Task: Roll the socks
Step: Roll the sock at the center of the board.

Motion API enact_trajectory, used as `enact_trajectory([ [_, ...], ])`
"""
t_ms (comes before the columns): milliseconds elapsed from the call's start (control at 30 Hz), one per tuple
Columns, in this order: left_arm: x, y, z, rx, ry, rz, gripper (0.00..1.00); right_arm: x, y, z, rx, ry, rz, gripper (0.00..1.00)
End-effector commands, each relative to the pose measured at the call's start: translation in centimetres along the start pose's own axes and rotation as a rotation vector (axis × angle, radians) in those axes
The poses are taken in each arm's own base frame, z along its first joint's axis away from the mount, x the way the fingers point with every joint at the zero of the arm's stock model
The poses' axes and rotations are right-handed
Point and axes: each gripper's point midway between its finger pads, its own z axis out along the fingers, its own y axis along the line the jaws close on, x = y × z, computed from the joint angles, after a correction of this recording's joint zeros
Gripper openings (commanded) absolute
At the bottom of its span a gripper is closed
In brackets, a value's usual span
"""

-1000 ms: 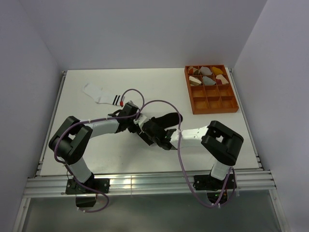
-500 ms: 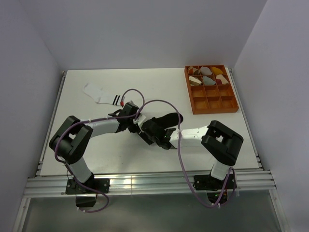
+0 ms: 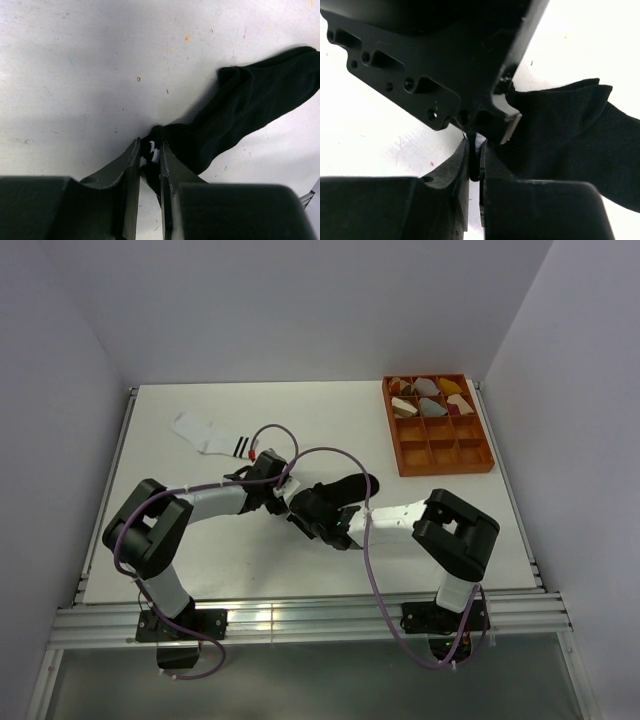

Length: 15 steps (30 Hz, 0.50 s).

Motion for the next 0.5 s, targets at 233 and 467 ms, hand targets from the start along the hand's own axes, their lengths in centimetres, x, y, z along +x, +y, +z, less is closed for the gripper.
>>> enact_trajectory([
  [233,-0.5,1.4,-1.2,-0.003,-0.014,-0.047,0.36,0.7,1.1,-0.5,-0.194,0.084,0.189,0.0],
  [467,-2.0,1.2,-2.7,0.062,-0.091,-0.147,0.57,0.3,-0.3,-1.3,-0.261,0.06,0.361,0.0],
])
